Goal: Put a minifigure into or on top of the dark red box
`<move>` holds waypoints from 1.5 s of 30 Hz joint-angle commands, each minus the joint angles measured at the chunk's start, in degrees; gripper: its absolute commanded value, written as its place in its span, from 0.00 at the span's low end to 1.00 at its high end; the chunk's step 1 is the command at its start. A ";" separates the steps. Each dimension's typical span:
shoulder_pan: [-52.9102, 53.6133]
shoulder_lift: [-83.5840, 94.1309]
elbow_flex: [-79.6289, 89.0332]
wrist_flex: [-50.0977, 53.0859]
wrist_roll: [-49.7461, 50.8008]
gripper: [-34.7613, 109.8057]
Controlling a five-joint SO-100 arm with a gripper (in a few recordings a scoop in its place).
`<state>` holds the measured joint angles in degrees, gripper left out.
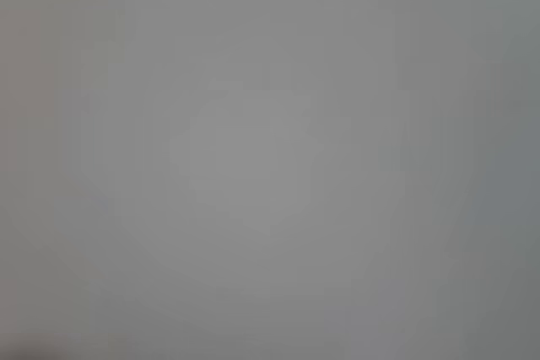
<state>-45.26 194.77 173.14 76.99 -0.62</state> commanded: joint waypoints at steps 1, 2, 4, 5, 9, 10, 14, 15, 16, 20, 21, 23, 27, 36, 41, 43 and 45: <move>0.09 0.70 -0.09 0.53 0.09 0.24; 0.09 0.70 -0.09 0.53 0.09 0.24; 0.09 0.70 -0.09 0.53 0.09 0.24; 0.09 0.70 -0.09 0.53 0.09 0.24; 0.09 0.70 -0.09 0.53 0.09 0.24; 0.09 0.70 -0.09 0.53 0.09 0.24; 0.18 0.70 -0.09 0.53 0.18 0.24; 0.18 0.70 -0.09 0.53 0.79 0.24; 0.18 0.70 -0.09 0.53 1.41 0.24; 0.62 0.70 -0.09 0.44 3.52 0.24; 0.62 0.70 -0.09 0.44 4.57 0.24; 1.85 0.70 -0.18 0.70 7.47 0.24; 2.55 0.70 -6.06 3.25 12.74 0.24; 8.35 0.00 -14.33 -4.48 24.70 0.25; 12.13 -1.85 -10.81 -17.31 59.15 0.25; 9.93 -0.88 -10.28 -15.03 73.83 0.29; 7.56 0.00 -7.65 -16.61 87.45 0.33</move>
<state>-34.72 193.36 162.86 61.70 63.37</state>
